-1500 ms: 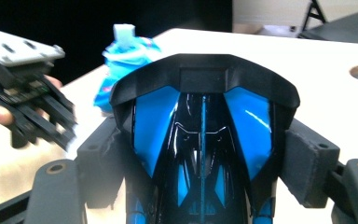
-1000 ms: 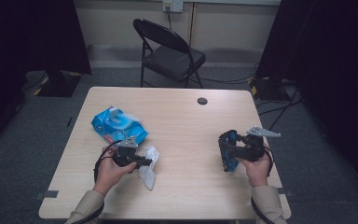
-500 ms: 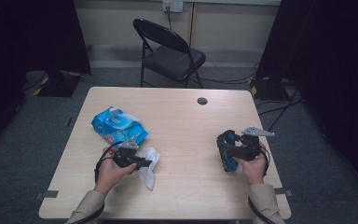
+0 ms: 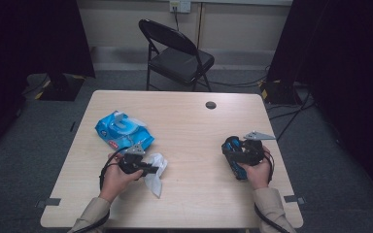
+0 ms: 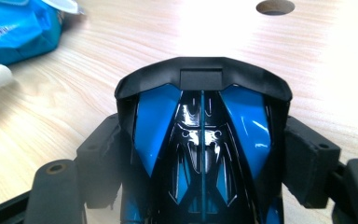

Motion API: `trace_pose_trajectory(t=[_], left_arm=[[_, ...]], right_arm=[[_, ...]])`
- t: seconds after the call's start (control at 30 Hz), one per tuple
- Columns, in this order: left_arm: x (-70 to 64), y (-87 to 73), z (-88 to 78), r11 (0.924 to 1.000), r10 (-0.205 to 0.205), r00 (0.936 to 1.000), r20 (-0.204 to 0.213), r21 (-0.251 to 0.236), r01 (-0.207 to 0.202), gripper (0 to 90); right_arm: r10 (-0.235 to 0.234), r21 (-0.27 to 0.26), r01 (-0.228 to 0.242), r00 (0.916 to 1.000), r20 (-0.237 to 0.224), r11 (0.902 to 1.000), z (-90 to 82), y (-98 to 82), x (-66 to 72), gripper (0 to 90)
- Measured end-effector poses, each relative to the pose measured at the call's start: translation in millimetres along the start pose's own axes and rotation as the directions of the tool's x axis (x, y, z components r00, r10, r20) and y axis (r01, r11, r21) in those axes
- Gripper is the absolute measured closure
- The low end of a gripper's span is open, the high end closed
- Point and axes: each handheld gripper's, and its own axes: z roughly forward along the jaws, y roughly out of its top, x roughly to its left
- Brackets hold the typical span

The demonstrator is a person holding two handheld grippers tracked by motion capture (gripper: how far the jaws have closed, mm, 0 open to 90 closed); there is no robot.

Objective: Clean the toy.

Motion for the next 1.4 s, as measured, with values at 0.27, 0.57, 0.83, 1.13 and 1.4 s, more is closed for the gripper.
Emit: trace_pose_trajectory(t=[0.27, 0.57, 0.83, 1.13, 1.4], left_arm=[[0.4, -2.1, 2.6, 1.0000, -0.002, 1.0000, 0.007, 0.001, 0.002, 82.4], [-0.2, -0.6, 3.9, 1.0000, 0.007, 1.0000, -0.001, 0.003, -0.007, 81.7], [-0.9, 0.3, 6.8, 0.9999, 0.011, 0.9999, -0.011, -0.002, -0.011, 79.4], [-1.5, 0.8, 8.5, 0.9996, 0.026, 0.9993, -0.028, 0.000, -0.026, 70.2], [-3.7, 3.3, 6.3, 0.9992, 0.040, 0.9986, -0.034, -0.002, -0.040, 67.8]], right_arm=[[-0.012, 0.061, 0.010, 0.9996, 0.026, 0.9981, 13.7, -3.0, -1.6, 25.2], [-0.004, 0.108, -0.001, 0.9991, 0.041, 0.9941, 21.2, -1.4, -3.3, 25.0], [-0.005, 0.106, -0.002, 0.9983, 0.058, 0.9944, 22.9, -0.1, -5.7, 24.7], [0.026, 0.058, -0.029, 0.9984, 0.049, 0.9979, 19.1, 5.0, -7.9, 25.2], [-0.007, 0.041, 0.005, 0.9993, 0.037, 0.9991, 12.3, 10.8, -2.7, 22.5]])
